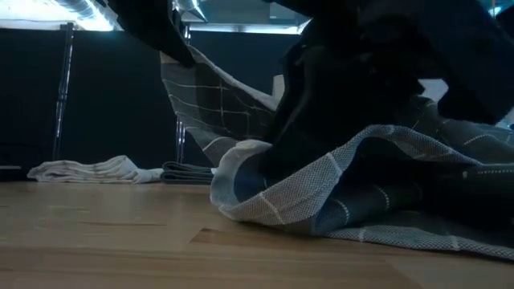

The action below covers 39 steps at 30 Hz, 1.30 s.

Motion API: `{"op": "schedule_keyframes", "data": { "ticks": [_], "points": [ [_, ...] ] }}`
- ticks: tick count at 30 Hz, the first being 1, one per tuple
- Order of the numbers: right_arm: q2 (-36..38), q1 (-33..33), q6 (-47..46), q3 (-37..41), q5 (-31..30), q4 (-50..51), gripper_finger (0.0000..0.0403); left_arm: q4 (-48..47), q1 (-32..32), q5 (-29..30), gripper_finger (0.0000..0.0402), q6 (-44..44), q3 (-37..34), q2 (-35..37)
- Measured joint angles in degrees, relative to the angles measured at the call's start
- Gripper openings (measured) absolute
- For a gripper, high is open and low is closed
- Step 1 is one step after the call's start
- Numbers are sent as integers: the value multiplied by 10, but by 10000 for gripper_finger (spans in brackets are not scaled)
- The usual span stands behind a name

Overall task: Fold towel
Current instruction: Fold the grey patterned towel

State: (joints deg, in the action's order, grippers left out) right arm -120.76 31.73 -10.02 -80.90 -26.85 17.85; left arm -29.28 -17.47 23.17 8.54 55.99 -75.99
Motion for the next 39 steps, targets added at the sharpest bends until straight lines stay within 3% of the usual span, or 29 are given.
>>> {"op": "schedule_keyframes", "data": {
  "ticks": [2,7,12,17,24,32,39],
  "points": [
    [-2,0,0,0,-5,-16,117,0,0,0,2,0,0,0],
    [3,11,-4,0,-7,-27,14,-1,0,22,3,13,0,0],
    [42,39,-47,-15,-11,2,18,-2,0,132,1,27,0,8],
    [94,77,-99,-52,-21,97,9,-17,-1,215,1,61,0,50],
    [157,141,-232,-95,-65,267,5,-126,-16,282,1,152,0,124],
    [212,206,-488,-130,-135,554,4,-223,-34,329,1,222,0,185],
    [216,213,-631,-138,-44,697,7,-234,-43,361,1,229,0,205]
  ]
}}
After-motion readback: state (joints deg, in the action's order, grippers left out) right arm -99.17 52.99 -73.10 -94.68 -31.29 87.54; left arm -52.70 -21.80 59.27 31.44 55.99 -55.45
